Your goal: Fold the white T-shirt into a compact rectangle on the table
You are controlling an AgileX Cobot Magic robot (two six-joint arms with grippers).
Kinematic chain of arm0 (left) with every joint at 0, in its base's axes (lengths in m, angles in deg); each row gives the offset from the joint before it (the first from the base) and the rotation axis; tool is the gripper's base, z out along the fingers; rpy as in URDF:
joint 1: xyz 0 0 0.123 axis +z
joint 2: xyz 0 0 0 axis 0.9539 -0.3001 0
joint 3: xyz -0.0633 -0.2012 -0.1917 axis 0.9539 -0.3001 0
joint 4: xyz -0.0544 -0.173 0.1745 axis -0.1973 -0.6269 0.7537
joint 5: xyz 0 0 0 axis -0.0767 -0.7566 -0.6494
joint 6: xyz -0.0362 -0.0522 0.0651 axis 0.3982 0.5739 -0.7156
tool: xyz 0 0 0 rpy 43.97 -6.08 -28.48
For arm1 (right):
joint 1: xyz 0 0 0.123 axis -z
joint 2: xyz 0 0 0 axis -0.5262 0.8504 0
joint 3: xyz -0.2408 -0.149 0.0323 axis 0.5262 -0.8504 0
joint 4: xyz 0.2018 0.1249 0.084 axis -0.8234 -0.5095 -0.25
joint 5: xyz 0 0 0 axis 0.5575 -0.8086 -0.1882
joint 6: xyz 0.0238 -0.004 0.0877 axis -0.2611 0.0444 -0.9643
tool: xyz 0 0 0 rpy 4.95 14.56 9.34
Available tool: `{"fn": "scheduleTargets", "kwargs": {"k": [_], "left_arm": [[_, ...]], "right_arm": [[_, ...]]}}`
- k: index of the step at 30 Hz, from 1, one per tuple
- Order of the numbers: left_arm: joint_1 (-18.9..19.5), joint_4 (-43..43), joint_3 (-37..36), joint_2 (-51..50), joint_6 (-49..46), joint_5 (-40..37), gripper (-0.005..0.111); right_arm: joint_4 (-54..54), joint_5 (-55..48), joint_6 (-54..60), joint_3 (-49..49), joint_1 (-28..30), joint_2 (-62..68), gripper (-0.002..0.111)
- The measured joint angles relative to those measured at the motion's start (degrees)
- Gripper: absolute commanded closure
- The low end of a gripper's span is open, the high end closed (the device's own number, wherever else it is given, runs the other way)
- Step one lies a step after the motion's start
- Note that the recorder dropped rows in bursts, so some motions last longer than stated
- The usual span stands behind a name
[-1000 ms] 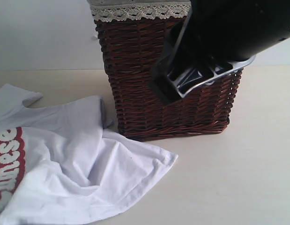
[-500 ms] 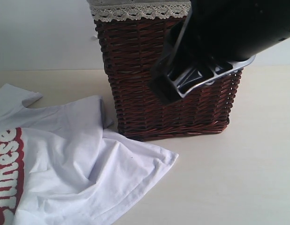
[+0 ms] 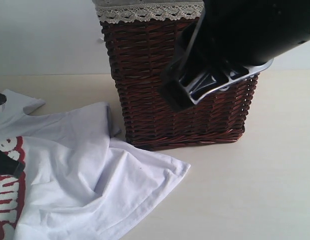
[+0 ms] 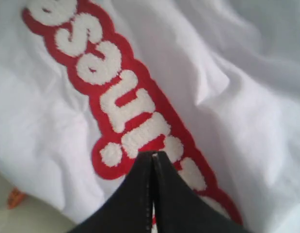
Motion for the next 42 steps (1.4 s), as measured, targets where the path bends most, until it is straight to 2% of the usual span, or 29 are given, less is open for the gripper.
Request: {"fn": "scheduleTargets", "kwargs": {"k": [3,5,8,9,12,13,19,23,29,33,37,42], "left_arm": [[6.57,-7.84,3.18,-7.0,-6.51,2.28,0.107],[11.73,-9.83,7.1,-13.68,-8.3,5.57,0.107],[16.35,-10.22,13.25,-22.37,-8.98,8.73,0.107],[18.1,-10.22,17.4,-27.64,-9.61,10.02,0.107],[19.97,-9.88,27.08,-37.72,-10.24,10.92,0.107],[20.58,-9.63,32.87,-41.99,-10.24,10.68,0.107],[20.95,-8.55,57.24,-55.87,-11.44,9.95,0.107],[20.95,-8.43,63.25,-57.15,-11.53,9.82,0.107],[20.95,-8.43,64.32,-52.78,-11.65,6.56,0.107],[20.95,-8.34,61.11,-46.3,-11.65,2.43,0.107],[21.23,-8.34,53.79,-37.8,-11.88,-2.32,0.107],[21.58,-8.5,39.27,-25.54,-13.03,-7.52,0.107]], "right_arm": [[0.0,0.0,0.0,0.0,0.0,0.0,0.08],[0.0,0.0,0.0,0.0,0.0,0.0,0.08],[0.0,0.0,0.0,0.0,0.0,0.0,0.08],[0.0,-0.11,0.0,0.0,0.0,0.0,0.08],[0.0,-0.11,0.0,0.0,0.0,0.0,0.08],[0.0,-0.24,0.0,0.0,0.0,0.0,0.08],[0.0,-0.58,0.0,0.0,0.0,0.0,0.08],[0.0,-0.58,0.0,0.0,0.0,0.0,0.08],[0.0,-0.58,0.0,0.0,0.0,0.0,0.08],[0.0,-0.58,0.0,0.0,0.0,0.0,0.08],[0.0,-0.58,0.0,0.0,0.0,0.0,0.08],[-0.11,-0.58,0.0,0.0,0.0,0.0,0.08]]}}
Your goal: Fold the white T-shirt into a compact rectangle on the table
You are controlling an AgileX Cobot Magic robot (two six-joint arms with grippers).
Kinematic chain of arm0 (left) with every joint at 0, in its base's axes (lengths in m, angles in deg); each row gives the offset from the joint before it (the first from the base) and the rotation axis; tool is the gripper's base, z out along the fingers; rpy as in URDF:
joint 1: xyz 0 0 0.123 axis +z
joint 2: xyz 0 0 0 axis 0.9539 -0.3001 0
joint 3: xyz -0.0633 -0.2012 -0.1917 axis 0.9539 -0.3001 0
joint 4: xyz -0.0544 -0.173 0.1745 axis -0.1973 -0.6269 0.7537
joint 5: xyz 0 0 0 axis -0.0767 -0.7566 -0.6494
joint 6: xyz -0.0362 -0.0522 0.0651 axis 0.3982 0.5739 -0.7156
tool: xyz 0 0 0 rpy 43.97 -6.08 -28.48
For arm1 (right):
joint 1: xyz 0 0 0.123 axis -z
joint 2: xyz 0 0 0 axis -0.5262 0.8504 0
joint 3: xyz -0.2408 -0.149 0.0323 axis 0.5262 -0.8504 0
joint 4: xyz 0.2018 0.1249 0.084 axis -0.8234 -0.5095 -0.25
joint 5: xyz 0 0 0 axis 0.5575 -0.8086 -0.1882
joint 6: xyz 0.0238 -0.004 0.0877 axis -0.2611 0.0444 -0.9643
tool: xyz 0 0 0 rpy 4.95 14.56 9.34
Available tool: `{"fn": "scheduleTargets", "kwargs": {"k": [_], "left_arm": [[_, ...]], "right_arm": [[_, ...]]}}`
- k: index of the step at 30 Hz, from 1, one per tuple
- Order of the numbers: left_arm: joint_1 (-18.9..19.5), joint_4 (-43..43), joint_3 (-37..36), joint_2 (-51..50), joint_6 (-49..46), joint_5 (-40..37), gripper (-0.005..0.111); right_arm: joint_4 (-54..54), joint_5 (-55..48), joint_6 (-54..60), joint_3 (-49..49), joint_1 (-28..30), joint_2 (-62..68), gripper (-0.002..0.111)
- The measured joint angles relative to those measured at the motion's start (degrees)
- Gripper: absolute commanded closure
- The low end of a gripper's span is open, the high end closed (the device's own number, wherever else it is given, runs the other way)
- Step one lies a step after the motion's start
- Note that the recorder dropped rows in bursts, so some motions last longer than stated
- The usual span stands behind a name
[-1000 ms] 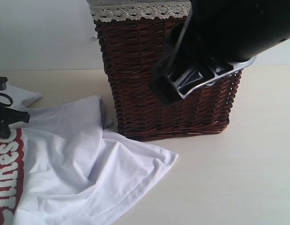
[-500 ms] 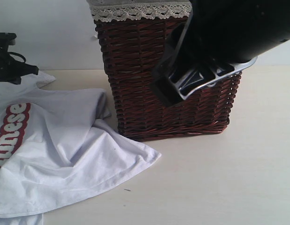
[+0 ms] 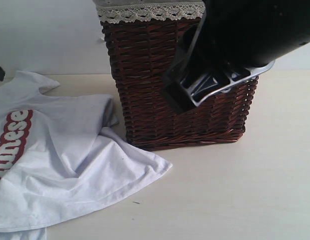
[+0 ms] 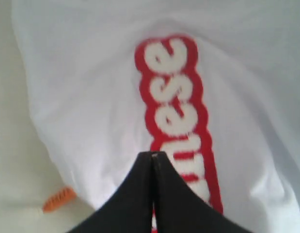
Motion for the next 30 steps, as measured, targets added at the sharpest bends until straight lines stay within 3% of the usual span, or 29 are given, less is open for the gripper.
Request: {"fn": "scheduleTargets", "kwargs": {"k": [3,5,10,12,19,24,27,29,30], "left_arm": [[0.0,-2.79,-10.78,8.08,-1.57,-1.25,0.1],[0.0,-5.31,-17.61,13.04,-3.24,-2.64,0.085],[0.0,-8.57,-30.53,20.16,-5.47,-8.34,0.036],[0.0,-9.52,-34.83,21.54,-5.76,-8.96,0.029],[0.0,-12.22,-45.67,20.7,-9.89,-5.42,0.029],[0.0,-20.29,-47.22,19.65,-19.23,-0.38,0.029],[0.0,-18.86,-49.83,17.77,-20.47,2.8,0.031],[0.0,-17.86,-51.38,15.82,-20.69,3.16,0.049],[0.0,-17.6,-51.48,15.34,-20.8,3.29,0.07]], "right_arm": [[0.0,-0.12,0.0,0.0,0.0,0.0,0.08],[0.0,-0.24,0.0,0.0,0.0,0.0,0.08],[0.0,-0.48,0.0,0.0,0.0,-1.18,0.08],[-0.17,-0.52,0.0,0.0,0.0,-2.32,0.08],[-2.98,-0.6,1.77,0.0,0.0,-6.03,0.08],[-4.38,-0.64,2.72,0.0,0.0,-7.43,0.08],[-4.38,-0.64,2.81,0.0,0.0,-7.7,0.08],[-4.38,-0.64,2.81,0.0,0.0,-7.7,0.08],[-4.38,-0.64,2.81,0.0,0.0,-7.7,0.08]]}}
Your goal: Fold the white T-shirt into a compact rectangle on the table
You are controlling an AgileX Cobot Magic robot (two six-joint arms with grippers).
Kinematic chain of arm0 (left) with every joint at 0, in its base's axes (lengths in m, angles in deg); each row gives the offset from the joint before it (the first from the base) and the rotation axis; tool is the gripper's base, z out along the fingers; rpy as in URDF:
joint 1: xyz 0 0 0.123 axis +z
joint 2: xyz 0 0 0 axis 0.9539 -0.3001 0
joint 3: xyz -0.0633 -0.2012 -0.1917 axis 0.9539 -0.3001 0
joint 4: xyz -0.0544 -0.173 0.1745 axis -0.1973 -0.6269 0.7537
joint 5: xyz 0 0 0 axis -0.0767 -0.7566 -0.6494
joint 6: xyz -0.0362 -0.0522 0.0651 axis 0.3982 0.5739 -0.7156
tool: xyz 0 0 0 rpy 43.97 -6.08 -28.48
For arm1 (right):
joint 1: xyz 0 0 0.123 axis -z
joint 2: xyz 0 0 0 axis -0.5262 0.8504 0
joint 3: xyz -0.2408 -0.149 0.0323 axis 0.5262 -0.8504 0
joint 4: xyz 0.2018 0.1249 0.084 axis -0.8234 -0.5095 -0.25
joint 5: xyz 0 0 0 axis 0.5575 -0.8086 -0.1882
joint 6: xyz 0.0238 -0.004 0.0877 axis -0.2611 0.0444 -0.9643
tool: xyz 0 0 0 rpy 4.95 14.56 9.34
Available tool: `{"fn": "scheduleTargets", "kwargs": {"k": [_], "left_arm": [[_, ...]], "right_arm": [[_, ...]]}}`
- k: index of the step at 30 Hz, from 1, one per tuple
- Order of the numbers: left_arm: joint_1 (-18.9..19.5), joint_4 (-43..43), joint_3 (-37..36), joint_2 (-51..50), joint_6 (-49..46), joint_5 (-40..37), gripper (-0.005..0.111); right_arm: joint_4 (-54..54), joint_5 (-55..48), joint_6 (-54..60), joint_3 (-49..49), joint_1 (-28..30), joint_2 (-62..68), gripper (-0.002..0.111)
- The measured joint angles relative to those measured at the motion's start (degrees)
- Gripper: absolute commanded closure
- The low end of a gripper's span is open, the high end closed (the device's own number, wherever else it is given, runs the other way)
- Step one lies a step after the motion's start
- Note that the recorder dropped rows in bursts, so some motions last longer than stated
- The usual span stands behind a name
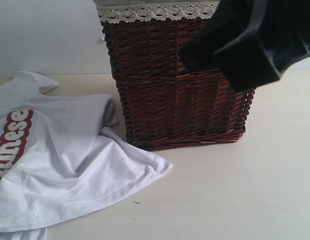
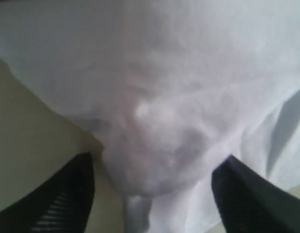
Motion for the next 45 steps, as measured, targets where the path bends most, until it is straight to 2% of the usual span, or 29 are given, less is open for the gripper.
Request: {"fn": "scheduleTargets", "kwargs": {"k": [1,2,5,7,8,12,15,16,21,22,24,28,29,30,31,32,33,36,37,38,39,42,45], "left_arm": [[0.0,0.47,-0.05,-0.45,0.0,0.55,0.083],[0.0,0.61,-0.05,-0.46,0.0,0.69,0.106],[0.0,3.07,2.54,-0.53,1.08,-4.11,0.107],[0.0,7.91,7.43,-0.67,6.69,-10.33,0.107],[-0.25,12.86,11.1,-0.67,12.08,-15.21,0.107],[-3.73,28.6,18.01,1.6,24.21,-22.23,0.107],[-9.27,41.81,23.49,4.82,32.05,-23.38,0.107],[-14.07,49.43,26.86,6.94,36.71,-23.48,0.107],[-25.68,60.31,32.03,9.86,45.19,-23.62,0.107],[-29.23,60.34,31.4,9.58,45.59,-23.62,0.107],[-31.42,58.29,27.77,7.02,44.97,-23.64,0.107],[-31.91,55.72,16.83,-1.74,43.55,-23.85,0.107],[-31.91,55.53,15.45,-2.63,44.02,-23.85,0.104],[-31.91,54.91,13.75,-3.69,45.59,-23.74,0.094],[-31.91,54.06,13.25,-3.39,47.15,-21.86,0.087],[-31.91,53.21,13.14,-2.75,47.55,-19.58,0.072],[-31.91,50.14,13.13,-1.31,47.33,-13.82,0.068],[-32.51,37.57,13.13,0.73,40.27,-0.09,0.073],[-33.71,30.05,13.13,0.88,34.36,5.17,0.073],[-34.46,27.6,13.13,0.63,31.9,6.45,0.068],[-35.45,25.48,13.25,-0.12,29.77,6.88,0.063],[-35.61,26.71,13.74,-0.51,30.47,3.82,0.046],[-35.61,30.51,14.33,0.58,32.94,-0.11,0.042]], "right_arm": [[0.0,0.0,0.11,0.0,0.0,0.0,0.08],[0.0,0.0,0.04,0.0,0.0,0.0,0.08],[0.0,0.0,0.24,0.0,0.0,0.0,0.08],[-0.31,0.0,0.24,0.0,0.0,0.0,0.08],[-0.31,0.0,0.24,0.0,0.0,0.0,0.08],[-0.31,0.0,0.24,0.0,0.0,0.0,0.08],[-0.31,0.0,0.24,0.0,0.0,0.0,0.08],[-0.31,0.0,0.24,0.0,0.0,0.0,0.08],[-0.31,0.0,0.37,0.0,0.0,0.0,0.08],[-0.31,0.0,0.37,0.0,0.0,0.0,0.08],[-0.31,0.0,0.37,0.0,0.0,0.0,0.08],[-0.31,0.0,0.37,0.0,0.0,0.0,0.08],[-0.31,0.0,0.37,0.0,0.0,0.0,0.08],[-0.31,0.0,0.37,0.0,0.0,0.0,0.08],[-0.31,0.0,0.37,0.0,0.0,0.0,0.08],[-0.31,0.0,0.37,0.0,0.0,0.0,0.08],[-0.31,0.0,0.37,0.0,0.0,0.0,0.08],[-0.31,0.0,0.37,0.0,0.0,0.0,0.08],[-0.31,0.0,0.37,0.0,0.0,0.0,0.08],[-0.31,0.0,0.37,0.0,0.0,0.0,0.08],[-0.31,0.0,0.37,0.0,0.0,0.0,0.08],[-0.31,0.0,0.37,0.0,0.0,0.0,0.08],[-0.31,0.0,0.37,0.0,0.0,0.0,0.08]]}}
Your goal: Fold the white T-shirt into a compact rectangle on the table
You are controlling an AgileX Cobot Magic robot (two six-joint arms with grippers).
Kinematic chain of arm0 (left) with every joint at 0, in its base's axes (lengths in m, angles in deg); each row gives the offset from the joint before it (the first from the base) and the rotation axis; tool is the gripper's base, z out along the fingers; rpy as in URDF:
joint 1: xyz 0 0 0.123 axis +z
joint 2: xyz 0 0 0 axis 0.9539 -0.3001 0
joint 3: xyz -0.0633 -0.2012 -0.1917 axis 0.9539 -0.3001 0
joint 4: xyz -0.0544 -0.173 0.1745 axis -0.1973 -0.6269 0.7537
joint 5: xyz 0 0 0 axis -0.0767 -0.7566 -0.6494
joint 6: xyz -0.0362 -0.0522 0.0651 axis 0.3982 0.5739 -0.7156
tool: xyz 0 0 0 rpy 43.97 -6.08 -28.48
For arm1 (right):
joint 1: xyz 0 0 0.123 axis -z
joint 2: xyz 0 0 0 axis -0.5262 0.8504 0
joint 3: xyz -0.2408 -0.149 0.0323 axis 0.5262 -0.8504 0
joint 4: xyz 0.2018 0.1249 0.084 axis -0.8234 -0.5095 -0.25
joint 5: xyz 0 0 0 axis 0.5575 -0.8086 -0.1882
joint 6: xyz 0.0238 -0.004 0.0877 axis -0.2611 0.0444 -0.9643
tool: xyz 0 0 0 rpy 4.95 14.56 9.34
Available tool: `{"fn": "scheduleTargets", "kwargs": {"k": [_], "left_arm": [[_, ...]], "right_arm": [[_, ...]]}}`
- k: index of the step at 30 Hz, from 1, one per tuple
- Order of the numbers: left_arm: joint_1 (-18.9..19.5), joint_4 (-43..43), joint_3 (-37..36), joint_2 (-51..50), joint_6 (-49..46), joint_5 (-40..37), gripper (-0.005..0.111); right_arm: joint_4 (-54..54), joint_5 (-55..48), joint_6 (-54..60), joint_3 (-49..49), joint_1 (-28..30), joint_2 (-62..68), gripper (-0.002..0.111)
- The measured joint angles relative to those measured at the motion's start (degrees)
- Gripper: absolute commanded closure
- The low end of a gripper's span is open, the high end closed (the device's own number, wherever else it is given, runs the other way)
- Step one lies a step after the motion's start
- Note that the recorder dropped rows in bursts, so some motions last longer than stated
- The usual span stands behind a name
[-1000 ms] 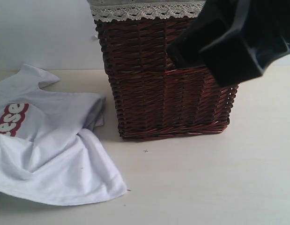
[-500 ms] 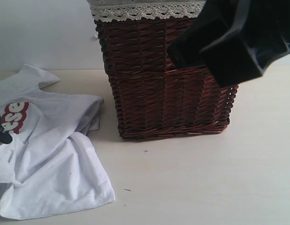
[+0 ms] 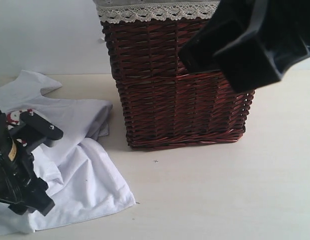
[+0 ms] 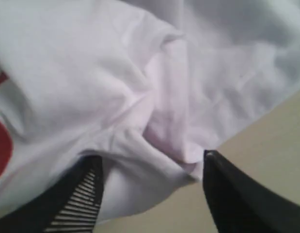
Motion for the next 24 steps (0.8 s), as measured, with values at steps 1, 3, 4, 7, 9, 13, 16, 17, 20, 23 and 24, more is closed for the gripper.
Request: {"fn": "scheduleTargets", "kwargs": {"k": [1,3,4,7,9,13,16,17,20,23,24], "left_arm": [[0.0,1.1,0.09,0.81,0.81,-0.56,0.042],[0.0,3.66,0.22,3.67,2.92,-1.41,0.043],[0.0,4.72,0.22,5.18,3.9,-1.54,0.043],[0.0,7.12,0.22,11.24,6.07,-2.83,0.045],[0.0,8.21,0.22,14.48,7.62,-5.19,0.055],[5.03,10.14,-2.25,15.77,15.35,-10.74,0.085],[12.3,11.15,-4.49,14.72,17.34,-8.55,0.106],[14.68,11.13,-4.76,14.42,17.97,-6.05,0.106],[24.52,7.98,-4.76,13.46,19.27,3.26,0.103],[33.54,-0.73,-4.76,10.77,14.45,10.34,0.08],[36.4,-3.62,-4.76,9.2,12.28,11.77,0.069]], "right_arm": [[0.0,0.0,0.0,0.0,0.0,0.0,0.08],[0.0,0.0,0.0,0.0,0.0,0.0,0.08],[0.0,0.0,0.0,0.0,0.0,0.0,0.08],[0.0,0.0,0.0,0.0,0.0,0.0,0.08],[0.0,0.0,0.0,0.0,0.0,0.0,0.08],[0.0,0.0,0.0,0.0,0.0,-0.12,0.08],[0.0,-0.1,0.0,0.0,0.0,-0.12,0.08],[0.0,-0.1,0.0,0.0,0.0,-0.12,0.08],[0.0,-0.1,0.0,0.0,0.0,-0.12,0.08],[0.0,-0.14,0.0,0.0,0.0,-0.12,0.08],[0.0,-0.14,0.0,0.0,0.0,-0.12,0.08]]}}
